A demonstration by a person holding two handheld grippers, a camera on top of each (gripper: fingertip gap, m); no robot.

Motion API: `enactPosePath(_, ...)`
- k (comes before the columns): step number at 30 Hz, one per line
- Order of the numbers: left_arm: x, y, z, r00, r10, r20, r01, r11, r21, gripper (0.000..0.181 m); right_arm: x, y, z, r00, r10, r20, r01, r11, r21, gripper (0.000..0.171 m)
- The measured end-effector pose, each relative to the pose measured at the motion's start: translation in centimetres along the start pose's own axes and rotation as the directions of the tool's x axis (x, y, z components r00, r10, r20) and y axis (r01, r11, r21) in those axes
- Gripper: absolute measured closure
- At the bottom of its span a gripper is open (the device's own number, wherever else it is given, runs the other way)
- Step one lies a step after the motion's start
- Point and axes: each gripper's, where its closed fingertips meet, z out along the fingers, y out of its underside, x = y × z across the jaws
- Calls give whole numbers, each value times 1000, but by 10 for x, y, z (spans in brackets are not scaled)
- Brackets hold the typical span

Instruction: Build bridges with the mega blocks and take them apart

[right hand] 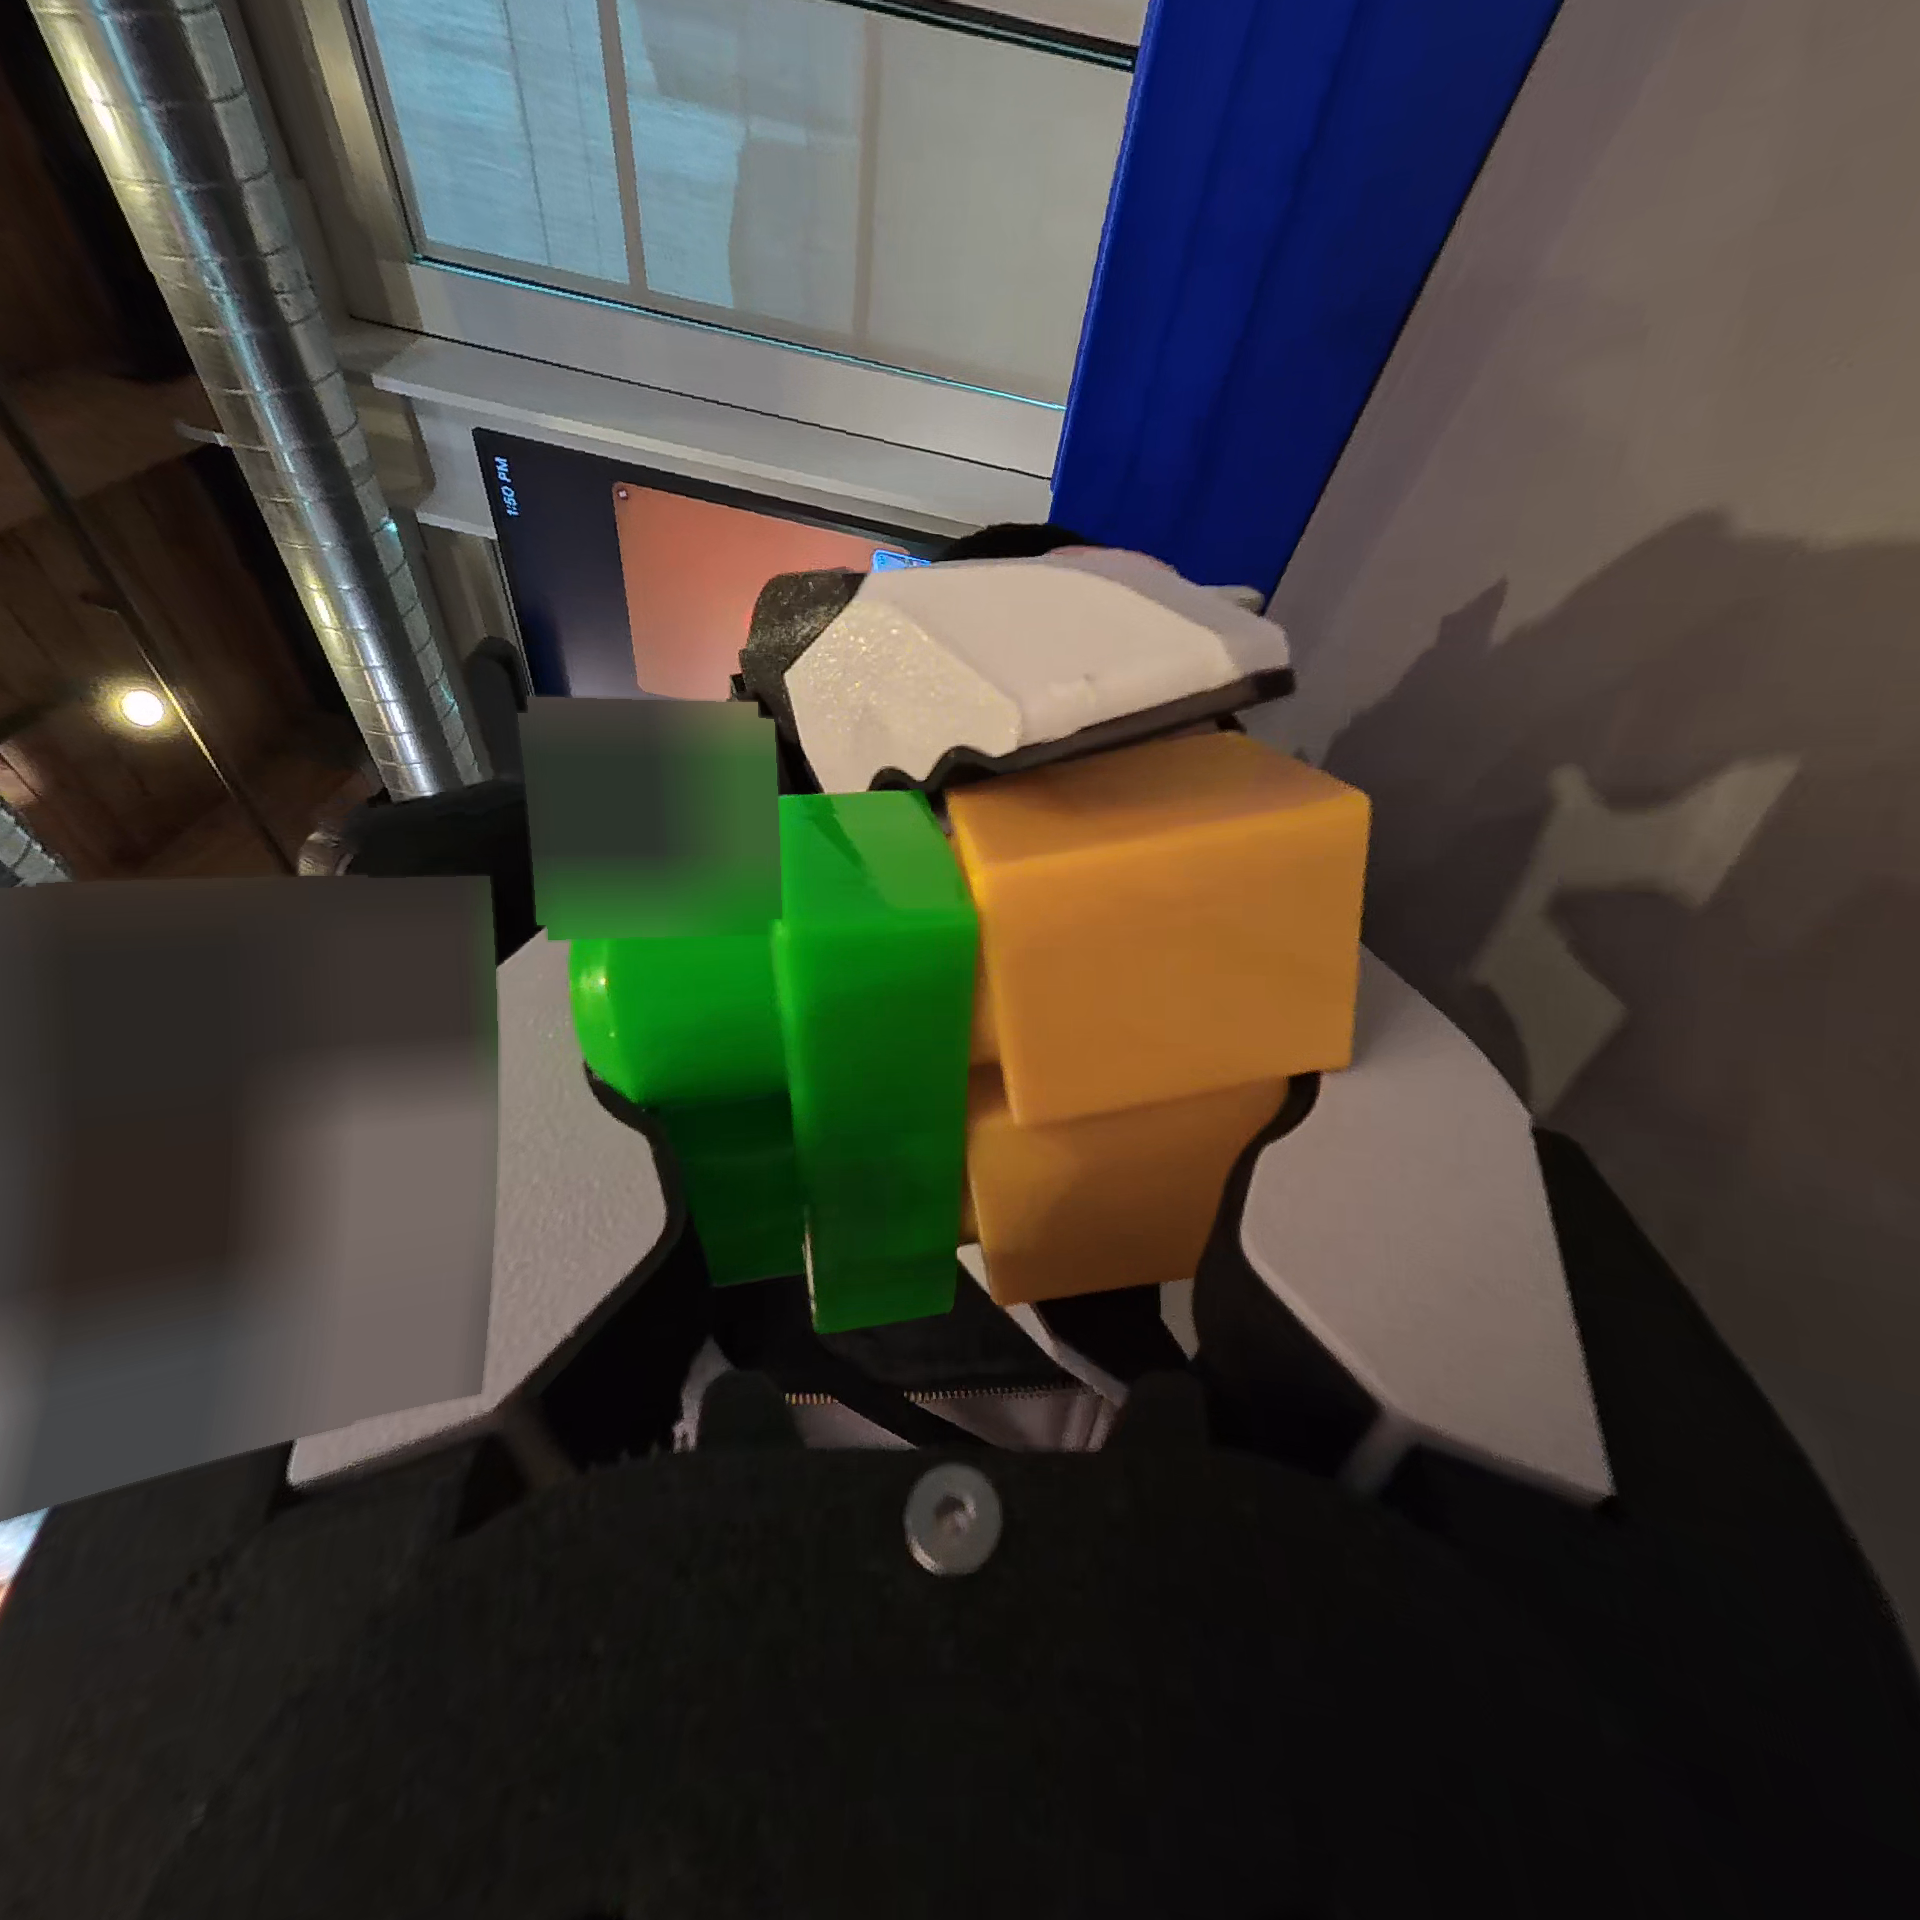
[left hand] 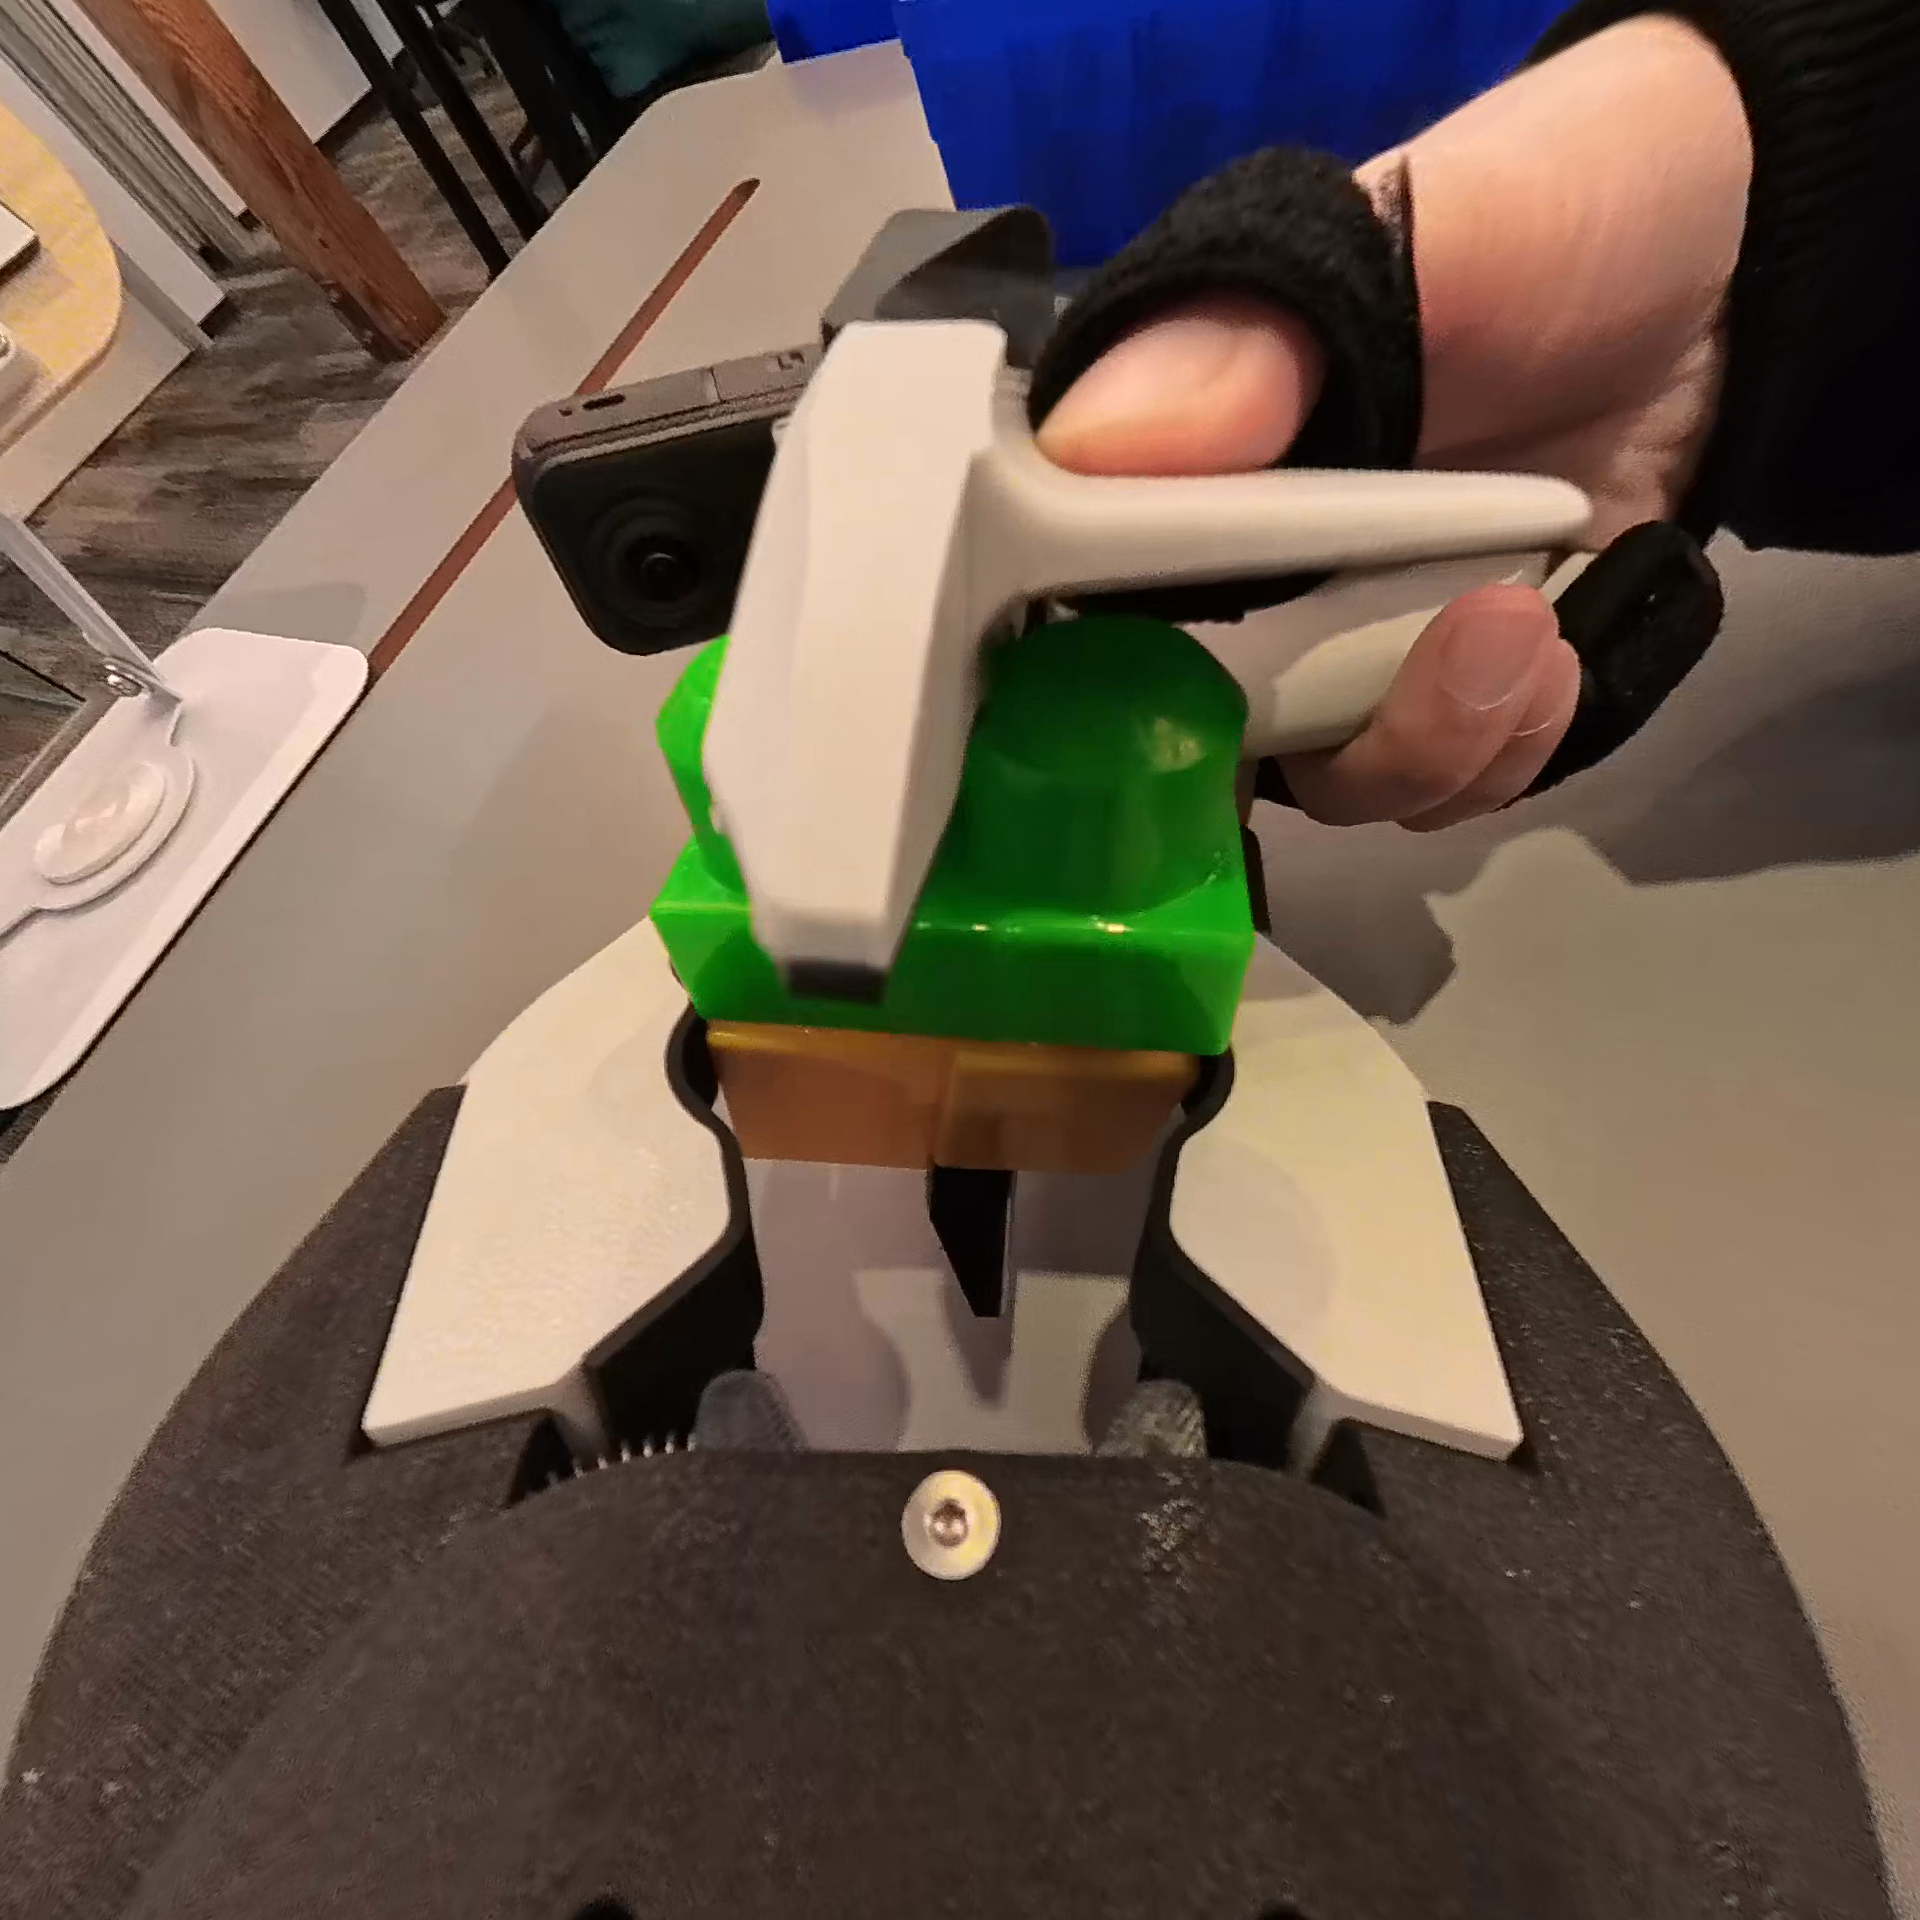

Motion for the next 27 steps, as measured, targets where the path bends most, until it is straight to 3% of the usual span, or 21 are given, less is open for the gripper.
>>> enactPosePath(15, 4, 2, 1, 1000, 2, -21, -2, 1000, 2, 92, -12, 3, -5, 992, 18, 126, -21, 999, 25, 52)
enactPosePath(27, 2, -6, -2, 992, -110, -68, 114, 992, 59, 92, -18, 8, -2, 997, -53, 52, 53, 999, 7, 47)
